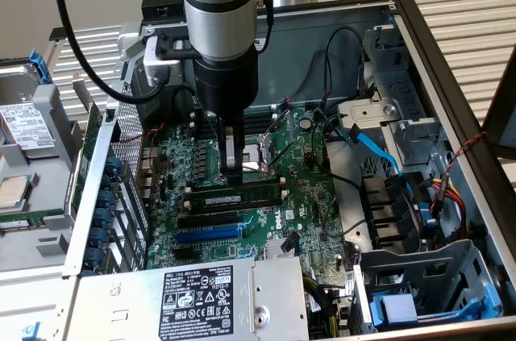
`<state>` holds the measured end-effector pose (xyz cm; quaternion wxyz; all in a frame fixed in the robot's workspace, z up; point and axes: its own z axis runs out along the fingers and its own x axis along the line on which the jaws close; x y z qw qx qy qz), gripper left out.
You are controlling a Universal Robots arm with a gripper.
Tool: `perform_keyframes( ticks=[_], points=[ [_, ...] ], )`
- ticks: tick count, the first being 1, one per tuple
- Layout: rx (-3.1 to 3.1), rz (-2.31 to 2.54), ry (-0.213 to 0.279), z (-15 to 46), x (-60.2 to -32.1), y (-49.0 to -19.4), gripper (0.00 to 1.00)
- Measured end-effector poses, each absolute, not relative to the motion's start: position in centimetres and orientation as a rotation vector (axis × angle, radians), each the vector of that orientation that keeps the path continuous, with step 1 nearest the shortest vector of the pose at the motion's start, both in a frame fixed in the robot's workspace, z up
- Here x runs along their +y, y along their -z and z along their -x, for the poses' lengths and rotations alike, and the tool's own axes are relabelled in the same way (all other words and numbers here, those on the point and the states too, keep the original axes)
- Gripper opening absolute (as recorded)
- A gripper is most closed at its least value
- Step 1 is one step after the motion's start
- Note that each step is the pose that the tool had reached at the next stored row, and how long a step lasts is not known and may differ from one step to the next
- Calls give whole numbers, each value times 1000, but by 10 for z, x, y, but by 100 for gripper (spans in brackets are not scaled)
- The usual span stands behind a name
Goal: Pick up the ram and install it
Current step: 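Press down the ram until it locks into place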
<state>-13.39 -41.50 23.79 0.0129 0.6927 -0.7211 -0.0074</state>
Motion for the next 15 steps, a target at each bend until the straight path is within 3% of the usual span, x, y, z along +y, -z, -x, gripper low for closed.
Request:
perform_keyframes(
  ticks=[15],
  points=[
    [-2197,-2206,10,134,-415,-234,11]
  ],
)
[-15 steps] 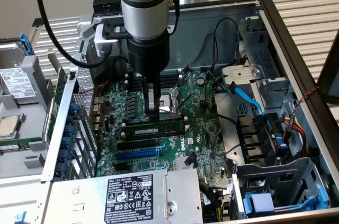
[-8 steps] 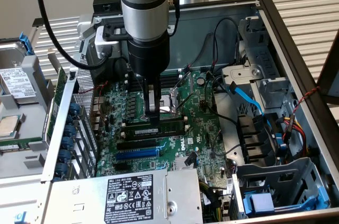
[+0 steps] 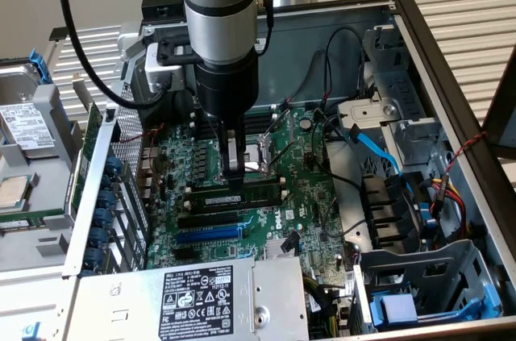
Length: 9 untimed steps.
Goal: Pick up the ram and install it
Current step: 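Press down the ram until it locks into place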
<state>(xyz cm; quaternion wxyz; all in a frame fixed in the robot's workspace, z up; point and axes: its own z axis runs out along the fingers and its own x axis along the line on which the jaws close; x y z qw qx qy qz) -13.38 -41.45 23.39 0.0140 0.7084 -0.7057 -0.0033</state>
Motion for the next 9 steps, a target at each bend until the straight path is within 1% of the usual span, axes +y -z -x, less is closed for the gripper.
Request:
perform_keyframes(
  ticks=[9],
  points=[
    [-2186,-2218,9,134,-414,-230,11]
  ],
)
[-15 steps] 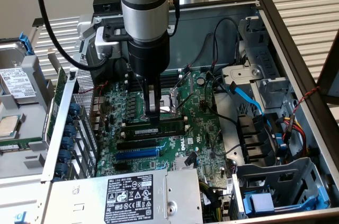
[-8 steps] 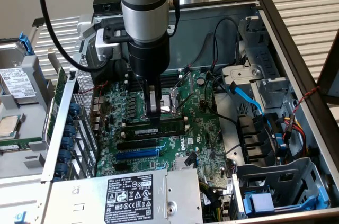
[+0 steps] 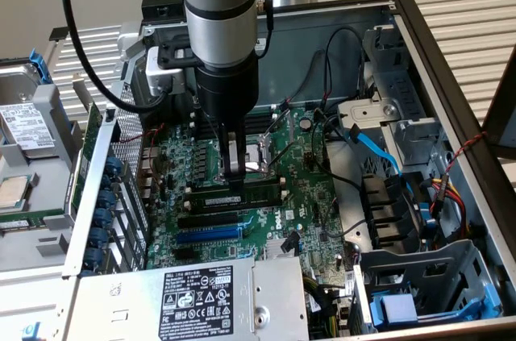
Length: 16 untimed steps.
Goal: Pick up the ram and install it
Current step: 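Press down the ram until it locks into place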
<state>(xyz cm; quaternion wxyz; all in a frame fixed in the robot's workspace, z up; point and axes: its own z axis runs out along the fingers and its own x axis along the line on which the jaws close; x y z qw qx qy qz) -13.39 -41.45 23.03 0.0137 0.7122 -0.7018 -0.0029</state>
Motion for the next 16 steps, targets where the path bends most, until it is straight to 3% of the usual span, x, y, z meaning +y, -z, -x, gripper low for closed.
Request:
perform_keyframes(
  ticks=[16],
  points=[
    [-2176,-2228,9,134,-416,-230,11]
  ],
)
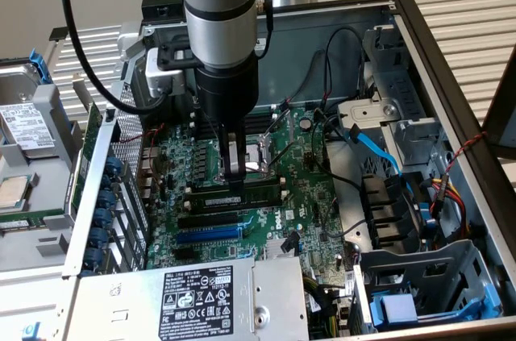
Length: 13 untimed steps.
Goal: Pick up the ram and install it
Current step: 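Press down the ram until it locks into place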
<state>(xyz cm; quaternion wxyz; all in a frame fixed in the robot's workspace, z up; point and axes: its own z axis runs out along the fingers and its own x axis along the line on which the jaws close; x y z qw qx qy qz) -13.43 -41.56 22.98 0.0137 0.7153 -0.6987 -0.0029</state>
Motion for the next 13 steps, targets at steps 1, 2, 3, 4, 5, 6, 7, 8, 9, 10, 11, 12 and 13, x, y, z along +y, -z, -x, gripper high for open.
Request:
perform_keyframes(
  ticks=[1,2,3,4,5,6,7,8,9,10,11,12,13],
  points=[
    [-2176,-2228,10,134,-416,-230,11],
    [-2175,-2229,10,134,-416,-230,11],
    [-2174,-2231,12,134,-416,-229,11],
    [-2174,-2233,13,134,-416,-229,11],
    [-2174,-2235,14,134,-416,-229,11],
    [-2174,-2237,16,134,-416,-229,11],
    [-2173,-2238,16,134,-416,-229,11],
    [-2172,-2238,16,134,-416,-229,11],
    [-2172,-2239,17,134,-416,-229,11],
    [-2171,-2240,17,134,-416,-228,11],
    [-2171,-2240,17,135,-416,-228,11],
    [-2170,-2241,17,135,-416,-228,11],
    [-2170,-2241,17,135,-416,-228,11]
  ],
)
